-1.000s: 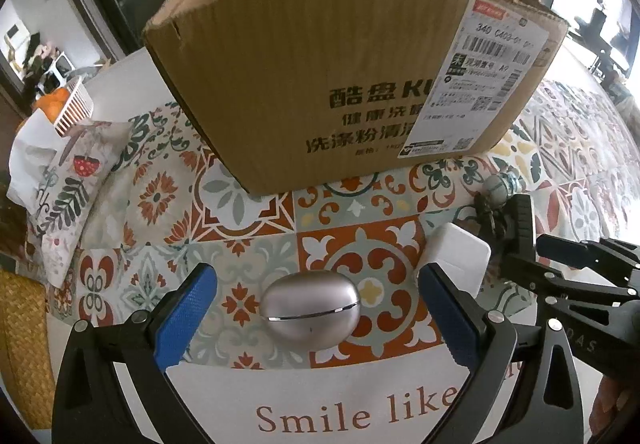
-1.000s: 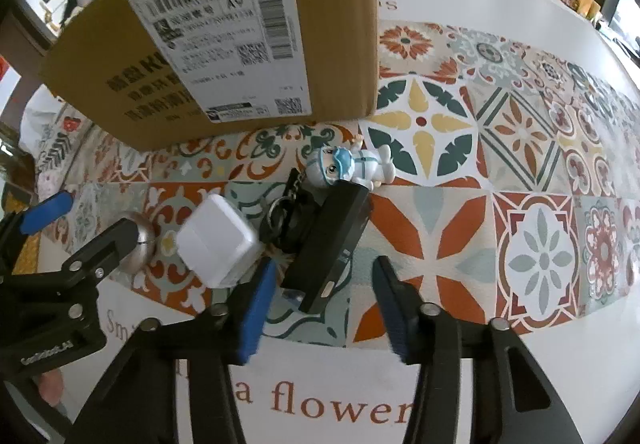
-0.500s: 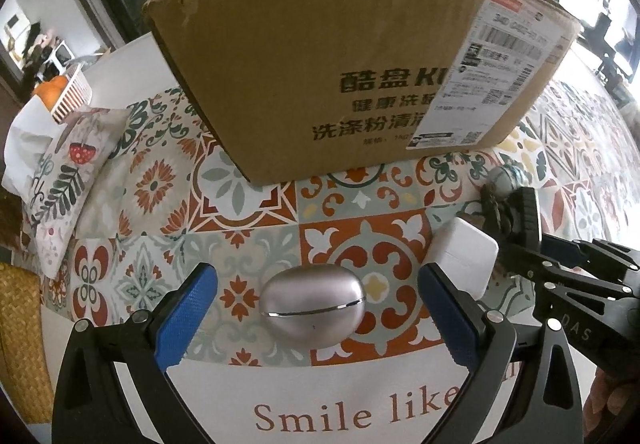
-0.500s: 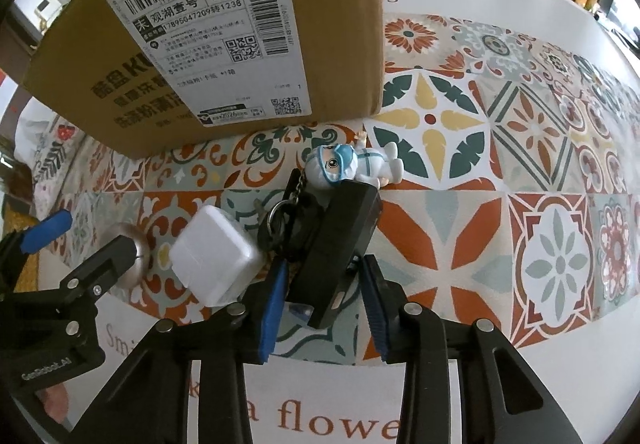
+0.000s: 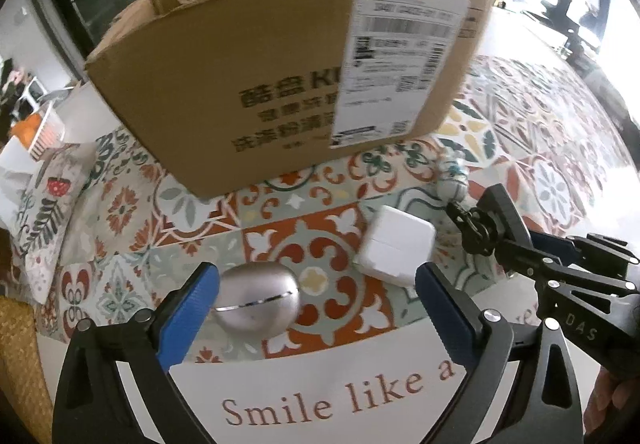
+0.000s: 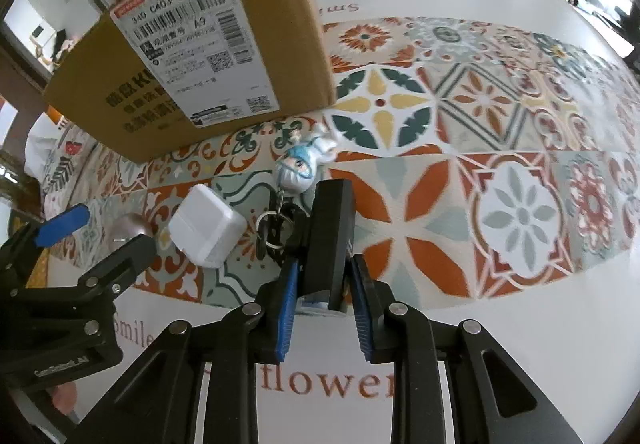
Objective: Organize rigid objects
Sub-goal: 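Close the left tool on the white square charger while the right tool closes on the black key fob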
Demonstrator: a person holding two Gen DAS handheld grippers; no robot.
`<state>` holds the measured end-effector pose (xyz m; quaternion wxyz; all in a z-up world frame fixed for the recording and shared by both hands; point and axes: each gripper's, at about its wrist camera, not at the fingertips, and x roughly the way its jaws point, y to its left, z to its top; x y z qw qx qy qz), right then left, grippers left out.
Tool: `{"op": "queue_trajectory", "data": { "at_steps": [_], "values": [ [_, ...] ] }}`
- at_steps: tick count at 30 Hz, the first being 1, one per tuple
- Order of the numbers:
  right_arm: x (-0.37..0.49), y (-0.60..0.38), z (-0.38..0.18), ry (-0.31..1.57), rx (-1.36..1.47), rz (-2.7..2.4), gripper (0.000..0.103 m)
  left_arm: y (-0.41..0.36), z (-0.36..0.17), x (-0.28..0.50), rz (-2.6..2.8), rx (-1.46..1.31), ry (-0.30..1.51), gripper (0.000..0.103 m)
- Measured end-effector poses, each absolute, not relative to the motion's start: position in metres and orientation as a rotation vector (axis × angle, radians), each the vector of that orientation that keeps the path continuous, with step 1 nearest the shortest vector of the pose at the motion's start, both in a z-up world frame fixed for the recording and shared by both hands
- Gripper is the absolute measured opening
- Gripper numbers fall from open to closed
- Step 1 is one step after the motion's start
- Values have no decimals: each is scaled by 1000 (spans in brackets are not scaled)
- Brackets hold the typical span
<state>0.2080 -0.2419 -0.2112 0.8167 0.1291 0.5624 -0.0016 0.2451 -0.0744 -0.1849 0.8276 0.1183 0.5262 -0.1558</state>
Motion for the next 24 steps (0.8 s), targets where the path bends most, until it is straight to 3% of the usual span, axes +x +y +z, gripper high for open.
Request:
{"op": "queue_trajectory", "data": {
  "at_steps": [17,24],
  "values": [
    [187,-254,-198,1178,295,-25,26,-109,-200,247,-491,264,1150,93],
    [190,-253,-197,1190,275,-33,26,-126,-219,256,-524,283,1190,77]
  ]
}}
